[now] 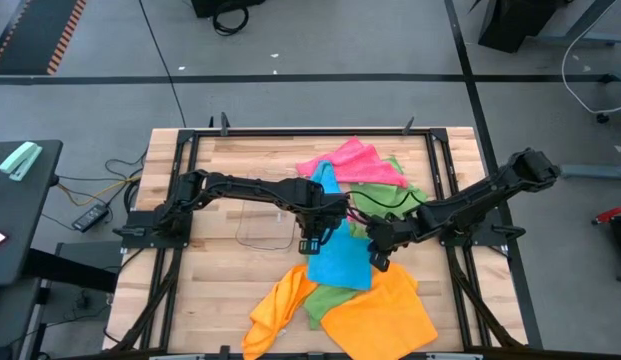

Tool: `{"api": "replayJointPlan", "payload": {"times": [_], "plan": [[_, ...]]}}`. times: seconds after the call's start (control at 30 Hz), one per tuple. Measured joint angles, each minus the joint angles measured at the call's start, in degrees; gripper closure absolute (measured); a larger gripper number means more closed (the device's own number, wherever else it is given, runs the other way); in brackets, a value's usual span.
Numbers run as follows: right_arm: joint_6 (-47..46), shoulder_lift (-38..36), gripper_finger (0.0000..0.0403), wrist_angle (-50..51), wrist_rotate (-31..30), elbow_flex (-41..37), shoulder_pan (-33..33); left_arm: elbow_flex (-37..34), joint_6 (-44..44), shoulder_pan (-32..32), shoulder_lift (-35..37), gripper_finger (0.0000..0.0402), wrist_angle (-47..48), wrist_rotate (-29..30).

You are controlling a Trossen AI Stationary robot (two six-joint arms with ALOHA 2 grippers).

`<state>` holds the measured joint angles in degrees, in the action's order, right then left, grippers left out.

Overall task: Fold microfiber towels
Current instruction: Fold the left blue towel

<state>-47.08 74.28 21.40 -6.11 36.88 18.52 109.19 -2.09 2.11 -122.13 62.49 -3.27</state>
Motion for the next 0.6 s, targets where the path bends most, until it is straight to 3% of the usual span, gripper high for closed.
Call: {"api": "replayJointPlan", "payload": {"times": [0.27, 0.6], "plan": [[4.74, -1.73, 0.0363, 0.26, -0.12, 0.0, -0.08, 0.0, 0.01, 0.0, 0.0, 0.0334, -0.07, 0.0], [15.55, -3.21, 0.0363, 1.34, -6.24, 0.0, -0.64, 0.0, 0.15, 1.32, 0.0, 0.0328, 0.17, 0.0]]}}
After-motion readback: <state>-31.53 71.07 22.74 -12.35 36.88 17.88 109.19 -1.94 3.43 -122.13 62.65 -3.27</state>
